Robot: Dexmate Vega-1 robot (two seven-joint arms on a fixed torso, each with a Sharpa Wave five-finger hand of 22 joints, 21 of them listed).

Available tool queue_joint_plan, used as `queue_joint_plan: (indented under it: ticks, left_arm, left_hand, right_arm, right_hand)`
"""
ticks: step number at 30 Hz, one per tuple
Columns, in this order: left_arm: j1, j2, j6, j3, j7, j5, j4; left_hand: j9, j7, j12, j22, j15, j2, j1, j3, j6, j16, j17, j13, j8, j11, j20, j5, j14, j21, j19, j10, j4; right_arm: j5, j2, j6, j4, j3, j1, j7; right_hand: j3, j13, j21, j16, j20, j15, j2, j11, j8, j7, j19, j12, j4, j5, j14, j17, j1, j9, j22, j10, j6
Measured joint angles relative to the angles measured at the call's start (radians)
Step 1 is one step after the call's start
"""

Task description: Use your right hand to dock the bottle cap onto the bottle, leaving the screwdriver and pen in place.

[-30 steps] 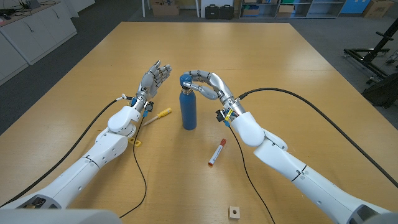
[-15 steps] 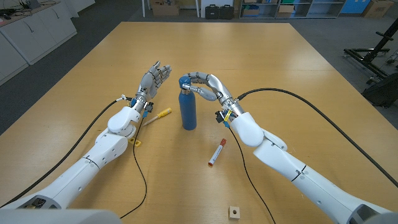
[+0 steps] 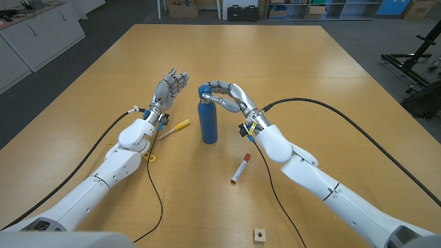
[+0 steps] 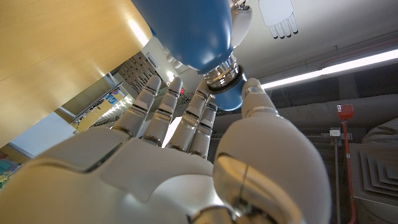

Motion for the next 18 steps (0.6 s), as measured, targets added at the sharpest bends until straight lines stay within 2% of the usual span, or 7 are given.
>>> queue_joint_plan:
  ticks: [4,7,12,18]
  left_arm:
    - [0.001,0.000,-0.001,0.000,0.000,-0.001,0.000]
    - [0.001,0.000,-0.001,-0.001,-0.001,-0.001,0.000]
    - [0.001,-0.001,-0.001,-0.001,-0.001,-0.001,0.000]
    - [0.001,-0.001,-0.001,0.000,-0.001,-0.001,0.000]
  left_hand:
    - [0.000,0.000,0.000,0.000,0.000,0.000,0.000,0.000,0.000,0.000,0.000,0.000,0.000,0.000,0.000,0.000,0.000,0.000,0.000,0.000,0.000]
    - [0.000,0.000,0.000,0.000,0.000,0.000,0.000,0.000,0.000,0.000,0.000,0.000,0.000,0.000,0.000,0.000,0.000,0.000,0.000,0.000,0.000]
    - [0.000,-0.003,0.000,0.000,0.000,0.000,0.000,0.000,0.003,0.000,0.000,0.000,0.000,0.000,0.000,0.000,0.000,0.000,0.000,0.000,0.000]
    - [0.000,-0.003,0.000,0.000,0.000,0.000,0.000,0.000,0.003,0.000,0.000,0.000,0.000,0.000,0.000,0.000,0.000,0.000,0.000,0.000,0.000]
  right_arm:
    - [0.002,-0.004,0.004,0.004,-0.001,0.000,0.006]
    - [0.003,-0.006,0.008,0.005,-0.001,0.000,0.011]
    - [0.006,-0.009,0.016,0.008,-0.001,0.000,0.013]
    - [0.014,-0.011,0.032,0.015,-0.001,-0.001,0.018]
  right_hand:
    - [-0.014,0.004,-0.008,-0.004,0.023,0.001,-0.006,0.013,-0.018,-0.004,-0.016,-0.007,0.006,0.000,-0.019,0.004,-0.031,0.000,0.000,-0.039,-0.004]
    - [-0.023,0.001,-0.016,-0.011,0.030,0.001,-0.009,0.027,-0.027,-0.007,-0.023,-0.007,0.007,0.000,-0.026,0.005,-0.046,0.003,0.000,-0.054,-0.005]
    - [-0.029,0.001,-0.016,-0.015,0.035,0.000,-0.020,0.036,-0.035,-0.009,-0.018,-0.007,0.012,0.000,-0.036,0.005,-0.059,0.005,0.005,-0.063,-0.003]
    - [-0.047,0.004,-0.027,-0.027,0.053,0.002,-0.032,0.068,-0.063,0.014,-0.036,-0.011,0.022,0.003,-0.063,0.009,-0.088,0.006,0.005,-0.110,-0.053]
